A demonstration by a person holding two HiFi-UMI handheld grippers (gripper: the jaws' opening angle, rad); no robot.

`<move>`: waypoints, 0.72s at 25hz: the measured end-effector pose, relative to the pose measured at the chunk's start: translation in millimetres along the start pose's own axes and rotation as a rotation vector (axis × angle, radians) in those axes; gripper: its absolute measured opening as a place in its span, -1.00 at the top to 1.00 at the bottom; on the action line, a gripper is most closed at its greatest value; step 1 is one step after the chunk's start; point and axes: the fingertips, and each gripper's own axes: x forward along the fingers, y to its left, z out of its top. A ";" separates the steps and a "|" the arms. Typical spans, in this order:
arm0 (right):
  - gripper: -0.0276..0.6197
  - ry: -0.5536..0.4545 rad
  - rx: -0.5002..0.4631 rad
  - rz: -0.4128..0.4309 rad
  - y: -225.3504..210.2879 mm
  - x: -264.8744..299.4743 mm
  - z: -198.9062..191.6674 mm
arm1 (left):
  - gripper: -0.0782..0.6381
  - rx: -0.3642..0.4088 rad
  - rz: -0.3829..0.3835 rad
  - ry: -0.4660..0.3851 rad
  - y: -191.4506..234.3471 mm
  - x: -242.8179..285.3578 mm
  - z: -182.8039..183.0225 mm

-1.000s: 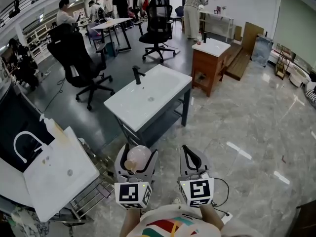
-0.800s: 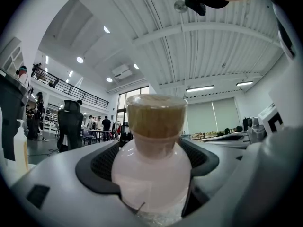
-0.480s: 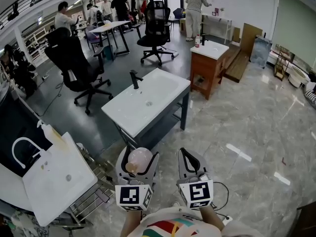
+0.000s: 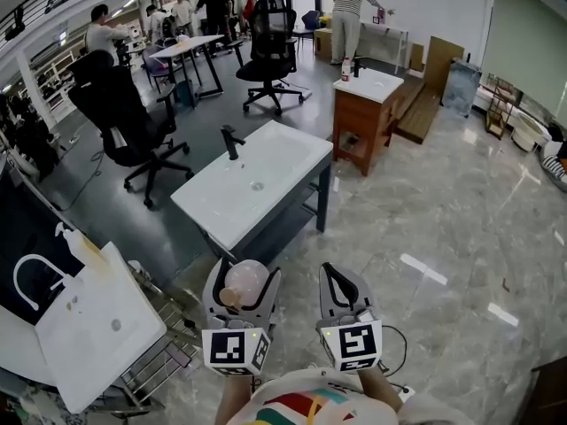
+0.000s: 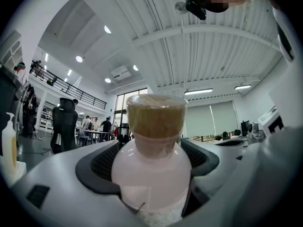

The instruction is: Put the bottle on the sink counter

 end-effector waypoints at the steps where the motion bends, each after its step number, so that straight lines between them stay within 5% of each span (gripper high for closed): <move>1: 0.88 -0.003 0.002 -0.005 -3.4 0.4 0.8 | -0.32 -0.005 -0.001 0.000 -0.7 2.0 -0.1; 18: 0.88 0.017 0.019 -0.016 -24.5 12.5 -13.6 | -0.32 -0.013 0.007 0.006 -0.3 27.1 -9.3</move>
